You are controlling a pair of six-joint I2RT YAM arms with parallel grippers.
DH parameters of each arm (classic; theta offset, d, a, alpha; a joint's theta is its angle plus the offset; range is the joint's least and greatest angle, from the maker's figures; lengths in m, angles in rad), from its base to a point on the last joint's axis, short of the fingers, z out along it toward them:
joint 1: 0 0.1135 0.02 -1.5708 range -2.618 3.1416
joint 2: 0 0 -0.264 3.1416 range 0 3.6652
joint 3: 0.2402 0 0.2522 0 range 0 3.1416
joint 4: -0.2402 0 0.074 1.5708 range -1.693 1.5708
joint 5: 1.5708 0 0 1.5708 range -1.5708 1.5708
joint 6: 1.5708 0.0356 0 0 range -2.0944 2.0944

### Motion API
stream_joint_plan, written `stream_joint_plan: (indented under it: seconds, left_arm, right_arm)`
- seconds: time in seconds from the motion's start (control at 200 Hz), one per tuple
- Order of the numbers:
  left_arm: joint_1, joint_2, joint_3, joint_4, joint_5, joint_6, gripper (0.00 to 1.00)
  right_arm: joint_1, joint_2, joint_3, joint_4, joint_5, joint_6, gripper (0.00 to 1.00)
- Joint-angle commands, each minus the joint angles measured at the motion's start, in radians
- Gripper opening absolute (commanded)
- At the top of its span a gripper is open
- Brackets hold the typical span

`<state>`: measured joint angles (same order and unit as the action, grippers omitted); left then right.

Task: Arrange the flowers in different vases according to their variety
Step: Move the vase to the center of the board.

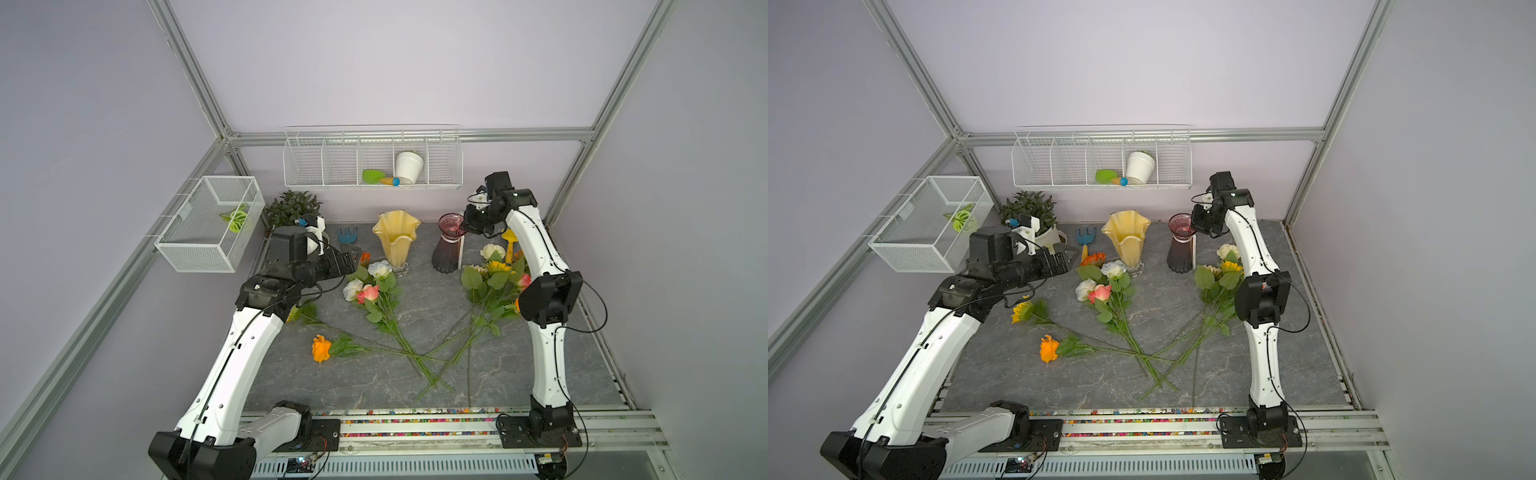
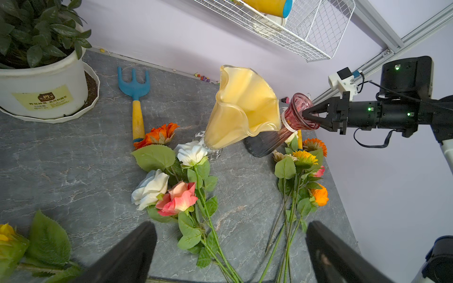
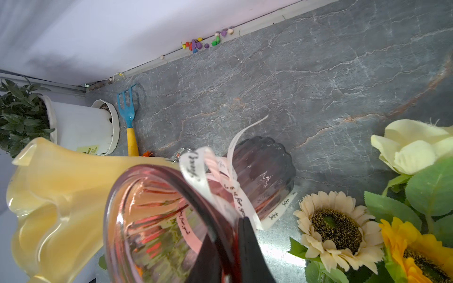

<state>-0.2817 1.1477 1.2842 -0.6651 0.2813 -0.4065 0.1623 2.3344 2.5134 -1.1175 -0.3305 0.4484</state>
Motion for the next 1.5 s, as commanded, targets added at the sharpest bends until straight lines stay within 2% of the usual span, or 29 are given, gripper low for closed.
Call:
stream_joint_plan:
  seconds: [0.0, 0.22, 0.365, 0.7, 0.96, 1.075, 1.18, 1.26, 1.495]
  left_arm:
    - [-0.005, -0.017, -0.015, -0.008, 0.001, 0.020, 1.00]
    - [-0.004, -0.017, -0.014, -0.010, 0.004, 0.019, 1.00]
    - [-0.005, -0.014, -0.015, -0.010, 0.012, 0.020, 1.00]
    - [-0.005, -0.018, -0.016, -0.005, 0.024, 0.014, 1.00]
    - [-0.004, -0.022, -0.017, -0.007, 0.025, 0.012, 1.00]
    - [-0.005, -0.020, -0.016, -0.007, 0.024, 0.014, 1.00]
    - [-0.005, -0.017, -0.017, -0.007, 0.024, 0.014, 1.00]
    - [-0.005, -0.017, -0.017, -0.007, 0.027, 0.014, 1.00]
    - [-0.005, -0.013, -0.021, -0.005, 0.031, 0.017, 1.00]
  right_arm:
    - [-0.001, 0.006, 0.005, -0.032, -0.034, 0.003, 0.00]
    - [0.006, -0.038, -0.007, -0.058, -0.082, 0.001, 0.00]
    - [0.013, -0.103, -0.083, -0.049, -0.091, -0.014, 0.00]
    - [0.025, -0.229, -0.221, -0.077, -0.019, -0.083, 0.00]
    - [0.028, -0.252, -0.297, -0.054, -0.011, -0.100, 0.00]
    - [0.028, -0.249, -0.297, -0.047, -0.024, -0.099, 0.27]
    - [0.028, -0.254, -0.295, -0.038, -0.028, -0.097, 0.43]
    - [0.026, -0.260, -0.290, -0.034, -0.031, -0.097, 0.49]
    - [0.028, -0.286, -0.268, -0.046, -0.027, -0.103, 0.59]
